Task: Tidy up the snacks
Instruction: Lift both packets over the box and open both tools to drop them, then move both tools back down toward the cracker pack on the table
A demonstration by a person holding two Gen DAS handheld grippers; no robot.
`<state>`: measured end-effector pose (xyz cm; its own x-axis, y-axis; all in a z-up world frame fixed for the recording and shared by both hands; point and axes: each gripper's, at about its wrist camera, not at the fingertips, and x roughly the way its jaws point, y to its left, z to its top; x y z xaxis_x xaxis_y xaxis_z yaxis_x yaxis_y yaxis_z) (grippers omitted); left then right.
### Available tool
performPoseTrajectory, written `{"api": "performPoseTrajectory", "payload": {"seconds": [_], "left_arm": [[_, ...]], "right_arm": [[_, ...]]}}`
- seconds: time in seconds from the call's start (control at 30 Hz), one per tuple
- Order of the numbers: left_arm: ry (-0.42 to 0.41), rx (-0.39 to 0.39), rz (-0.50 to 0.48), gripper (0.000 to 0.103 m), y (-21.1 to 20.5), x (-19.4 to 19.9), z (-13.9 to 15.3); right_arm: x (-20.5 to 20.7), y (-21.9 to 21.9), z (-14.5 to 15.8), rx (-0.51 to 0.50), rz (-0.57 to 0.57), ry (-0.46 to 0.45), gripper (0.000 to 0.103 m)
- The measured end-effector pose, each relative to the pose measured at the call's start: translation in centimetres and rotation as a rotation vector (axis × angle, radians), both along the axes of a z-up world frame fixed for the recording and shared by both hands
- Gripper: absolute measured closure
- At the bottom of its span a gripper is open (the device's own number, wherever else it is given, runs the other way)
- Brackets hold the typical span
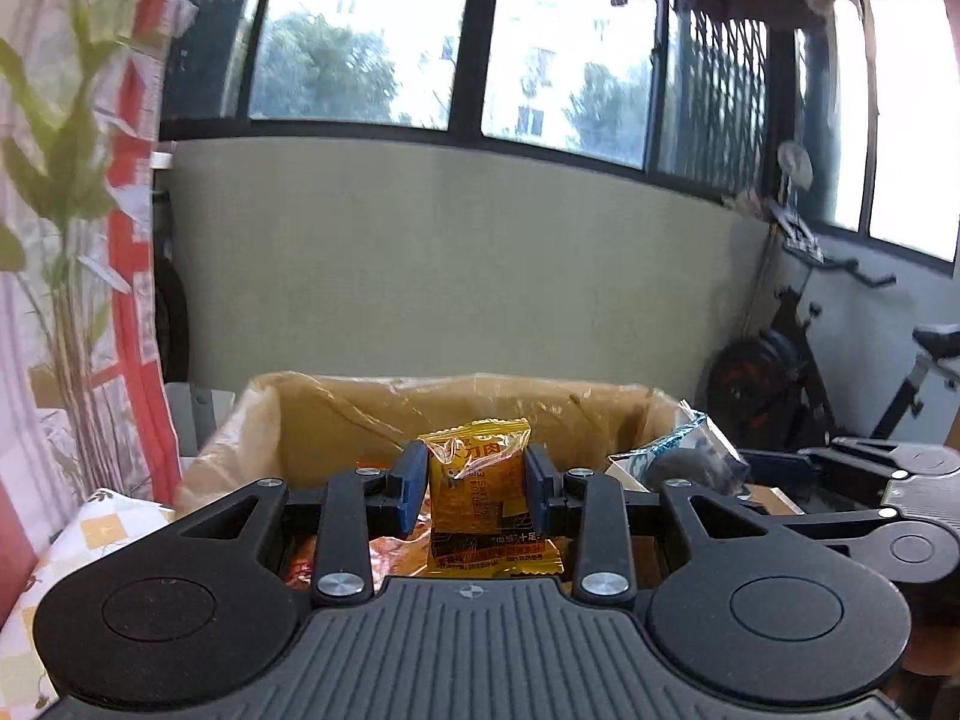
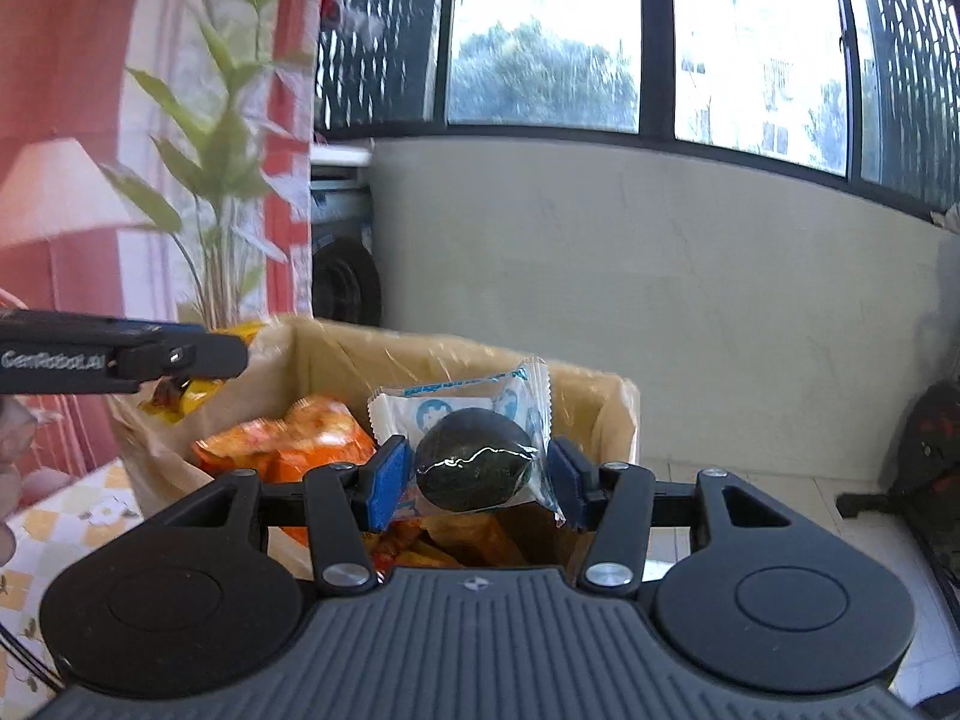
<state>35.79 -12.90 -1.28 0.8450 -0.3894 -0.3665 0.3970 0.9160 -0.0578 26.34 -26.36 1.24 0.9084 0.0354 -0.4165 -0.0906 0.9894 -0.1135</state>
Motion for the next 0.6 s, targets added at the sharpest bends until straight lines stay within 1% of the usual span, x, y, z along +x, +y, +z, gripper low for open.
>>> {"api": "performPoseTrajectory", "payload": {"seconds": [0.03,0.07,0.1,0.17,0.2,0.33,0.4,0.47,0.6], "left_arm": [[0.008,0.015,0.001,0.066,-0.4,0.6,-0.1],[0.020,0.026,0.005,0.064,-0.7,1.0,-0.3],[0.034,0.026,0.008,0.061,-0.7,1.2,-0.5],[0.049,0.015,0.012,0.050,-0.3,1.3,-0.8],[0.046,0.012,0.016,0.048,0.0,1.3,-0.9],[0.046,0.019,0.023,0.047,0.4,-0.2,-1.0],[0.033,0.026,0.016,0.045,0.7,-1.2,-0.8],[0.013,0.038,0.017,0.042,0.9,-2.2,-0.6],[-0.003,0.032,0.022,0.041,1.3,-4.3,-0.5]], "right_arm": [[0.1,-0.1,-0.1,-0.002,-0.009,0.009,0.048],[0.2,-0.2,-0.2,0.002,-0.019,0.018,0.045],[0.0,-0.3,-0.2,0.006,-0.026,0.021,0.045],[-0.7,-0.8,-0.1,0.019,-0.032,0.002,0.044],[-1.0,-1.0,0.0,0.022,-0.032,-0.003,0.043],[-3.0,-1.9,0.3,0.026,-0.021,-0.023,0.043],[-3.9,-2.2,0.5,0.030,-0.012,-0.031,0.043],[-5.1,-2.4,0.5,0.026,0.003,-0.038,0.043],[-7.0,-2.2,0.4,0.014,0.031,-0.043,0.043]]}}
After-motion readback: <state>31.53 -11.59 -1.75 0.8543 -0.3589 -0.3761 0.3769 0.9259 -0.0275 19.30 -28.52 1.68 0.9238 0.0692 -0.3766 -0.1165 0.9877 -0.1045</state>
